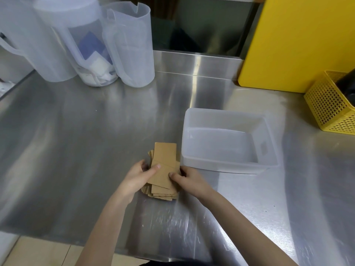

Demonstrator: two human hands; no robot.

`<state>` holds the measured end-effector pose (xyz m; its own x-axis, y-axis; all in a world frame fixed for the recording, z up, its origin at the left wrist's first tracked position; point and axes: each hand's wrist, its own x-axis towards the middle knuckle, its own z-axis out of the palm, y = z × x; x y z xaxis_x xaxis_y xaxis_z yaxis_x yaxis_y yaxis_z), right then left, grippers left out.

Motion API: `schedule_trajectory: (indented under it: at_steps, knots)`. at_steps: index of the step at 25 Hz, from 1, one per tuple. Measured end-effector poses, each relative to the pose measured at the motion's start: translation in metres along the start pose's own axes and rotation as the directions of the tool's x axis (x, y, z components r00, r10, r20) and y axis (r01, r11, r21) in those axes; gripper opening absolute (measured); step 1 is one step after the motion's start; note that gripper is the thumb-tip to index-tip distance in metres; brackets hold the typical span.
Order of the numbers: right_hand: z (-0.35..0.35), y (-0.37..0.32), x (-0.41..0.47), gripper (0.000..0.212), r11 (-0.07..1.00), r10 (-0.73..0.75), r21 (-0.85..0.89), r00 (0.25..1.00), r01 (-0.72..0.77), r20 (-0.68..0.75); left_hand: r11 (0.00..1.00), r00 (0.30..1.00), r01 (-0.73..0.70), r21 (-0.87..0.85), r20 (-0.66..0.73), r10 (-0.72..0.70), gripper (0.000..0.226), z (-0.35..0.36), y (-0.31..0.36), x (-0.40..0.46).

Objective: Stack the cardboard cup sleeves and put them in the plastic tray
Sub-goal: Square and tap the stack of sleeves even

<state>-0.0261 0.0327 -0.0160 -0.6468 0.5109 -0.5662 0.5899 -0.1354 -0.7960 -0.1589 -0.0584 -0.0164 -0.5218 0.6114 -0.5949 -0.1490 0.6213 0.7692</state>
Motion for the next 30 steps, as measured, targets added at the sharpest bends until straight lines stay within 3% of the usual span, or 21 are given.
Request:
schedule_trajectory:
  at_steps: [3, 4, 21, 30]
  knots:
    - [0.004, -0.001, 0.001, 0.042, 0.994, 0.003, 0.108, 1.0, -0.006, 0.024, 1.0, 0.999, -0.025, -0.015, 0.042, 0.025, 0.018, 0.003, 0.005, -0.005]
    - [0.005, -0.002, 0.001, 0.042, 0.994, -0.002, 0.107, 1.0, 0.0, 0.024, 0.999, 0.999, -0.035, -0.026, 0.04, 0.037, 0.014, 0.002, 0.005, -0.006]
    - [0.003, 0.007, -0.019, 0.048, 0.994, -0.076, 0.087, 0.989, 0.065, 0.128, 0.983, 0.985, -0.129, -0.133, 0.1, 0.143, 0.05, -0.002, -0.007, -0.029]
    - [0.015, 0.013, -0.039, 0.06, 0.989, -0.131, 0.095, 0.973, 0.114, 0.192, 0.976, 0.979, -0.156, -0.152, 0.108, 0.173, 0.05, 0.001, -0.031, -0.062]
